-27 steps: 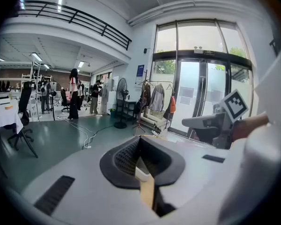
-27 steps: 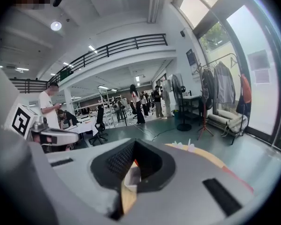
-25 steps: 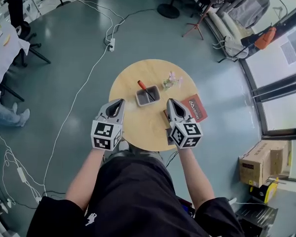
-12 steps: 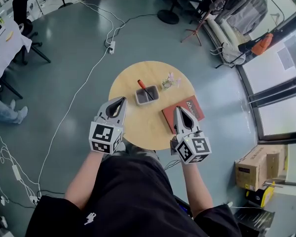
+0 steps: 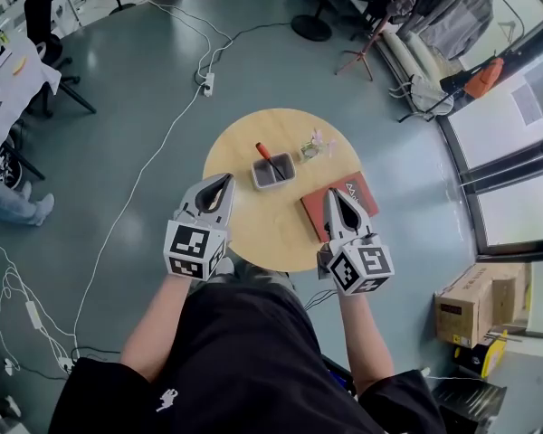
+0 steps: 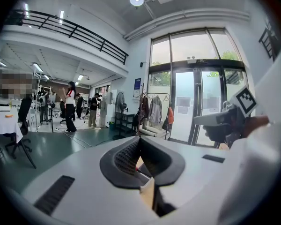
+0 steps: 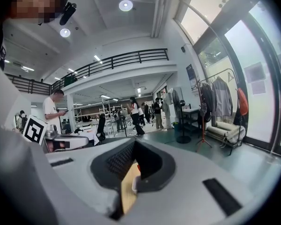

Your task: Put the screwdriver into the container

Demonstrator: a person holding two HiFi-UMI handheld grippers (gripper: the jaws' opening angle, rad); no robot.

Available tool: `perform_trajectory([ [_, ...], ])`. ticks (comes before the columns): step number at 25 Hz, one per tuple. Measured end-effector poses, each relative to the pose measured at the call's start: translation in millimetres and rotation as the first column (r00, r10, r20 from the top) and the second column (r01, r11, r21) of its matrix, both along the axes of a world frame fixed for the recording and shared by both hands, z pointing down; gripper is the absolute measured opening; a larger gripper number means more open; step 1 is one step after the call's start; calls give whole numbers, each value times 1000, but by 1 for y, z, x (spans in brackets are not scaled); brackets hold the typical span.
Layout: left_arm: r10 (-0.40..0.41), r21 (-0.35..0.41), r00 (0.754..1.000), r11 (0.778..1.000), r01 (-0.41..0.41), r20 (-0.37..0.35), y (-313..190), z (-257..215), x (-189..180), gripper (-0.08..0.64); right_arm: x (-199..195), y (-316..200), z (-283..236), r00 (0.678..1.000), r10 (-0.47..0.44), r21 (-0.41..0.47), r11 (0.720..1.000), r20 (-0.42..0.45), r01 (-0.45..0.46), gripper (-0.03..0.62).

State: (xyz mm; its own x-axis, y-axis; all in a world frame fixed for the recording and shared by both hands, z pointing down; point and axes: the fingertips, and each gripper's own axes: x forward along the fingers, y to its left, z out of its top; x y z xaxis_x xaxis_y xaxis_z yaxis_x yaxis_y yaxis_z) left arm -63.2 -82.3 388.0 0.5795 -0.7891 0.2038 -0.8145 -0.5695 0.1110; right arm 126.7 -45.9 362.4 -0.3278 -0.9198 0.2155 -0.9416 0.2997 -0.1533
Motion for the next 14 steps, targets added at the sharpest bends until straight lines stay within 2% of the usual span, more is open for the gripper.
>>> perform_trajectory([
  [14,-8,2,1000,1000,8,-2,-5,2,-5,3,-8,-7,1,1000,-21,-4,1000,-22,21,2],
])
